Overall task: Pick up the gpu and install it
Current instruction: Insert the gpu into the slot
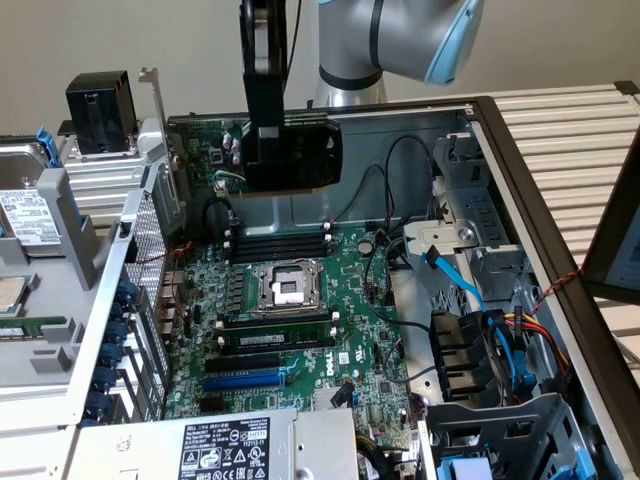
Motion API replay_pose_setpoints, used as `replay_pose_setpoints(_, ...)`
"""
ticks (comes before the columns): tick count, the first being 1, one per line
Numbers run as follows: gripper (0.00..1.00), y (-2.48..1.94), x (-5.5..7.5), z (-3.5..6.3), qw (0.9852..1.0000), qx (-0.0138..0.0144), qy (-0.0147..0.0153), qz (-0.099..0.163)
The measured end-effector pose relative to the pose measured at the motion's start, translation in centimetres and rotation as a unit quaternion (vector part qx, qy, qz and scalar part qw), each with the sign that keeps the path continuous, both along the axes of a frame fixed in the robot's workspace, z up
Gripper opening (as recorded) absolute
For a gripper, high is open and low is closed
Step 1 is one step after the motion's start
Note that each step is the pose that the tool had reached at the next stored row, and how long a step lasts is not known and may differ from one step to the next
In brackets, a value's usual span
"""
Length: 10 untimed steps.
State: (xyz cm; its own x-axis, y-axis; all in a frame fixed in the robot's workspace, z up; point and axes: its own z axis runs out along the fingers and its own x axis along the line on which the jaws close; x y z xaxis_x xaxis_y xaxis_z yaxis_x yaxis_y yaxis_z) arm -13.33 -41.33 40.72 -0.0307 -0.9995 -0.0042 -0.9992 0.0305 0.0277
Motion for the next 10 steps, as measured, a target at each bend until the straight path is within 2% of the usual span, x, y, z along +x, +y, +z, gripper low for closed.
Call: replay_pose_setpoints(10, 0.27, -0.67, -0.61, -1.11, 1.0, -0.0036, -0.0001, -0.003)
